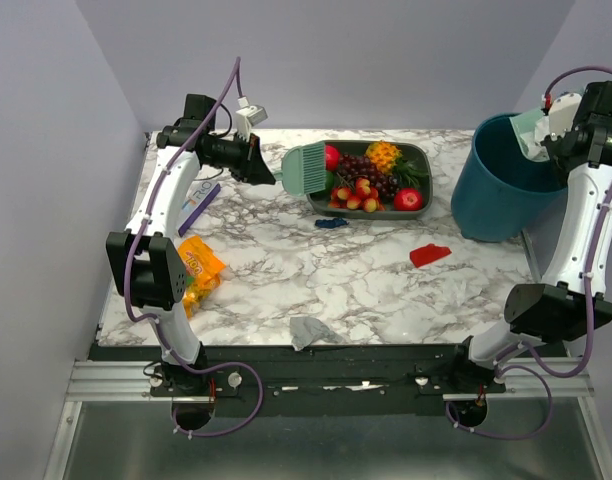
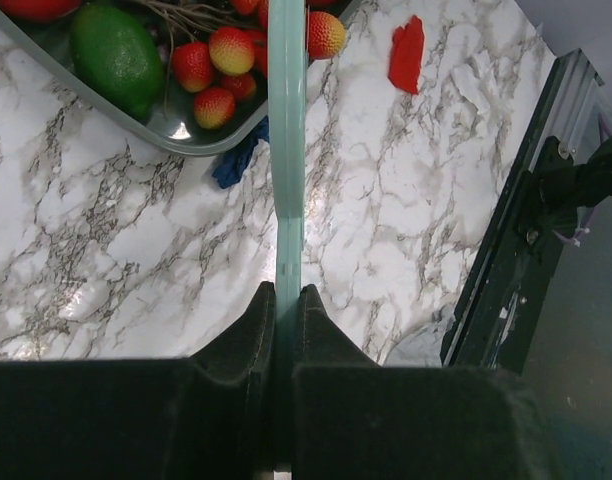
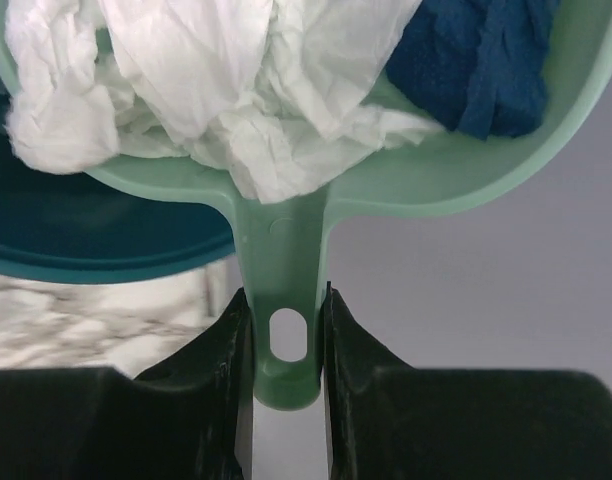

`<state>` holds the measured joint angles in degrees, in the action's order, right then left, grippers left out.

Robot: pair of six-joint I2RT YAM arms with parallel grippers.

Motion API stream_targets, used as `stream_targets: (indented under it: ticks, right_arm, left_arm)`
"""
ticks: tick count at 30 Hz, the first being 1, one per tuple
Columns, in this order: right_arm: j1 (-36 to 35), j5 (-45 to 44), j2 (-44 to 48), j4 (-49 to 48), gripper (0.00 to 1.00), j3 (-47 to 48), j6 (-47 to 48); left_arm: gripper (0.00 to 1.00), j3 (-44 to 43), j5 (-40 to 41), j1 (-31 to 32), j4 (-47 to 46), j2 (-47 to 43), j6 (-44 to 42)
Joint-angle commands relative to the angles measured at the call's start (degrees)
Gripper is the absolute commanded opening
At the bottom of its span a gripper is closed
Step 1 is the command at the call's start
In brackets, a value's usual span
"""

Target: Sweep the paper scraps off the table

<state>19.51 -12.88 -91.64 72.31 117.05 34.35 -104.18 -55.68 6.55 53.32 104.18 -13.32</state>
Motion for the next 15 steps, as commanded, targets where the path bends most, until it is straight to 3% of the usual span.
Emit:
stream_targets:
  ticks: [1, 5, 11, 12, 15]
  right_arm:
    - [0.18, -15.74, 3.21, -8.05, 0.01, -5.24, 13.34]
    - [0.01, -21.64, 7.6, -18.32, 0.0, -15.25, 24.95]
    - [-0.17, -26.14, 16.83, -49.95, 0.01, -37.12, 54.65]
    - [-0.17, -25.7, 17.71, -56.95, 0.0, -38.73, 57.38]
    - [-0.26, -25.43, 18.33, -63.95, 0.01, -40.33, 62.41]
  left_arm:
    - [0.0, -2.7, -1.01, 0.92, 3.37, 0.85, -5.22]
    - [0.0, -2.43, -0.75, 2.68, 4.07, 0.85, -5.66]
    - [0.0, -3.75, 0.22, 4.61, 5.3, 1.2, -7.24]
    - [0.0, -4.88, 0.4, 5.05, 6.35, 1.55, -8.11]
    - [0.0, -7.17, 1.19, 5.67, 9.07, 2.52, -10.31]
